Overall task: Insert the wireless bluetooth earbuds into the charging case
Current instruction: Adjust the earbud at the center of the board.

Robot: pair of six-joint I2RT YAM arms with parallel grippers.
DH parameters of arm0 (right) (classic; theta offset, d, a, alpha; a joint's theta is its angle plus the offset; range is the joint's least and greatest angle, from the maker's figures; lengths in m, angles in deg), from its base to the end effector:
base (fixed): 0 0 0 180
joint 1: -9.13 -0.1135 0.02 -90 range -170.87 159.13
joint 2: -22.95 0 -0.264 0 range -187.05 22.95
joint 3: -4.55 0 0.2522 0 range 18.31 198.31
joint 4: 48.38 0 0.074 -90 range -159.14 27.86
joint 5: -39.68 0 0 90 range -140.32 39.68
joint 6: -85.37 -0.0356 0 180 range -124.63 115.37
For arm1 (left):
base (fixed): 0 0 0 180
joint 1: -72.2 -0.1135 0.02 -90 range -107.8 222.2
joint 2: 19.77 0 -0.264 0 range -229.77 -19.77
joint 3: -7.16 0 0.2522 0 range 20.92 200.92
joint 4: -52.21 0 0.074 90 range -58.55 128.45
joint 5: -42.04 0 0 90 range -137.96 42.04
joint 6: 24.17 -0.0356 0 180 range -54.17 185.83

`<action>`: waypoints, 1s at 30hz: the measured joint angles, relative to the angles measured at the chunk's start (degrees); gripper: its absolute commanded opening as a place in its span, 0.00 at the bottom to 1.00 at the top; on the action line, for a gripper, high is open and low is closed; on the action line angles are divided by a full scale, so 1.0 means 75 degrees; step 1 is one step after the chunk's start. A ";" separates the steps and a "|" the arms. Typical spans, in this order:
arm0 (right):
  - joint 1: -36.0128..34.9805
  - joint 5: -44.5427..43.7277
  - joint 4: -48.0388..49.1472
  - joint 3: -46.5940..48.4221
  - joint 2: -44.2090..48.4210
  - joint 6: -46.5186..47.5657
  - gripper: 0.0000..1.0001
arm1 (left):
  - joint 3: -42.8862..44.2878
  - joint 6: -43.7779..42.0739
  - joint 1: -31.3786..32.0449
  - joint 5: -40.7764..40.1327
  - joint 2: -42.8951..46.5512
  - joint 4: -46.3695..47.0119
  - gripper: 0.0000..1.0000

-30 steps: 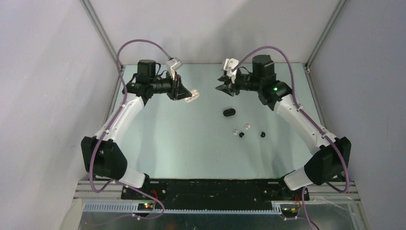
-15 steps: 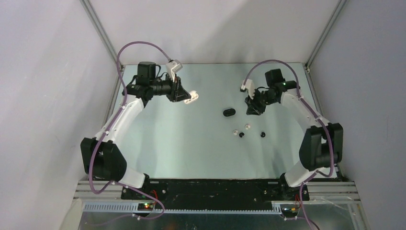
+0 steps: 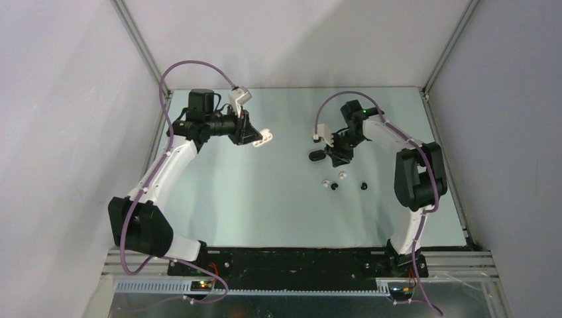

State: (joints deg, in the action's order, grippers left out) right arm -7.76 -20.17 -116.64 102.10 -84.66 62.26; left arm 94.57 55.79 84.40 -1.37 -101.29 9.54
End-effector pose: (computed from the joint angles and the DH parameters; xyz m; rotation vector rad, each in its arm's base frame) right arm 0.3483 0.1244 0.2185 -1.8495 1.9512 0.5399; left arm 0.2983 -0.0910 0.3415 0.8385 1.9478 -0.9119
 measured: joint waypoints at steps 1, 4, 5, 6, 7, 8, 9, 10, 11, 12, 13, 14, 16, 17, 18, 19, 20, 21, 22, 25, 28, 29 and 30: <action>-0.0134 0.0006 0.0003 0.0076 -0.0061 0.0052 0.34 | -0.0026 -0.0015 0.0000 -0.0006 0.0012 -0.0009 0.00; -0.0562 0.0003 0.0029 0.0318 -0.0236 0.0198 0.34 | -0.0096 -0.0079 0.0000 -0.0058 0.0055 -0.0122 0.00; -0.0699 -0.0003 0.0044 0.0367 -0.0286 0.0248 0.34 | -0.0105 -0.0093 0.0000 -0.0076 0.0067 -0.0166 0.00; -0.0836 -0.0012 0.0047 0.0399 -0.0321 0.0291 0.34 | -0.0105 -0.0111 0.0000 -0.0105 0.0082 -0.0207 0.00; -0.0959 -0.0032 0.0055 0.0408 -0.0341 0.0300 0.34 | -0.0105 -0.0134 0.0000 -0.0137 0.0102 -0.0230 0.00; -0.1061 -0.0061 0.0041 0.0408 -0.0350 0.0303 0.34 | -0.0108 -0.0143 0.0000 -0.0166 0.0131 -0.0254 0.00; -0.1137 -0.0108 0.0041 0.0408 -0.0353 0.0291 0.34 | -0.0108 -0.0152 0.0000 -0.0189 0.0160 -0.0259 0.00; -0.1177 -0.0154 0.0044 0.0408 -0.0353 0.0280 0.34 | -0.0108 -0.0154 0.0000 -0.0201 0.0187 -0.0268 0.00; -0.1195 -0.0221 0.0050 0.0408 -0.0353 0.0221 0.34 | -0.0114 -0.0163 0.0000 -0.0213 0.0221 -0.0277 0.00; -0.1189 -0.0283 0.0052 0.0408 -0.0353 0.0099 0.34 | -0.0128 -0.0189 0.0000 -0.0221 0.0259 -0.0283 0.00; -0.1157 -0.0364 0.0058 0.0408 -0.0353 -0.0023 0.34 | -0.0154 -0.0207 0.0000 -0.0230 0.0294 -0.0280 0.00; -0.1070 -0.0437 0.0058 0.0408 -0.0353 -0.0236 0.34 | -0.0189 -0.0216 0.0000 -0.0242 0.0329 -0.0283 0.00; -0.0857 -0.0554 0.0076 0.0408 -0.0353 -0.0592 0.35 | -0.0230 -0.0219 0.0000 -0.0256 0.0356 -0.0297 0.00; -0.0702 -0.0635 0.0096 0.0408 -0.0353 -0.0799 0.35 | -0.0230 -0.0219 0.0000 -0.0259 0.0356 -0.0306 0.00; -0.0577 -0.0734 0.0119 0.0408 -0.0353 -0.1011 0.35 | -0.0230 -0.0219 0.0000 -0.0262 0.0356 -0.0312 0.00; -0.0466 -0.0842 0.0154 0.0399 -0.0353 -0.1227 0.35 | -0.0230 -0.0221 0.0000 -0.0262 0.0356 -0.0312 0.00; -0.0361 -0.0965 0.0189 0.0388 -0.0353 -0.1431 0.35 | -0.0230 -0.0221 0.0000 -0.0262 0.0356 -0.0312 0.00; -0.0277 -0.1099 0.0265 0.0350 -0.0353 -0.1626 0.35 | -0.0230 -0.0221 0.0000 -0.0262 0.0356 -0.0315 0.00; -0.0233 -0.1227 0.0347 0.0286 -0.0350 -0.1807 0.35 | -0.0230 -0.0221 0.0000 -0.0265 0.0356 -0.0315 0.00; -0.0294 -0.1617 0.0455 0.0052 -0.0350 -0.2361 0.35 | -0.0230 -0.0219 0.0000 -0.0265 0.0356 -0.0315 0.00; -0.0405 -0.1906 0.0458 0.0009 -0.0350 -0.2868 0.35 | -0.0230 -0.0219 0.0000 -0.0265 0.0353 -0.0315 0.00; -0.0434 -0.1950 0.0463 0.0009 -0.0350 -0.2975 0.35 | -0.0230 -0.0219 0.0000 -0.0265 0.0353 -0.0315 0.00; -0.0466 -0.2002 0.0458 0.0009 -0.0350 -0.3095 0.35 | -0.0230 -0.0219 0.0000 -0.0265 0.0353 -0.0315 0.00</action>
State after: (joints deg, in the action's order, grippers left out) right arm -11.26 -35.18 -113.21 102.16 -87.29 39.05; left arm 92.84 54.15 84.40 -3.36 -98.64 7.18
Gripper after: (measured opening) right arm 0.351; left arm 0.279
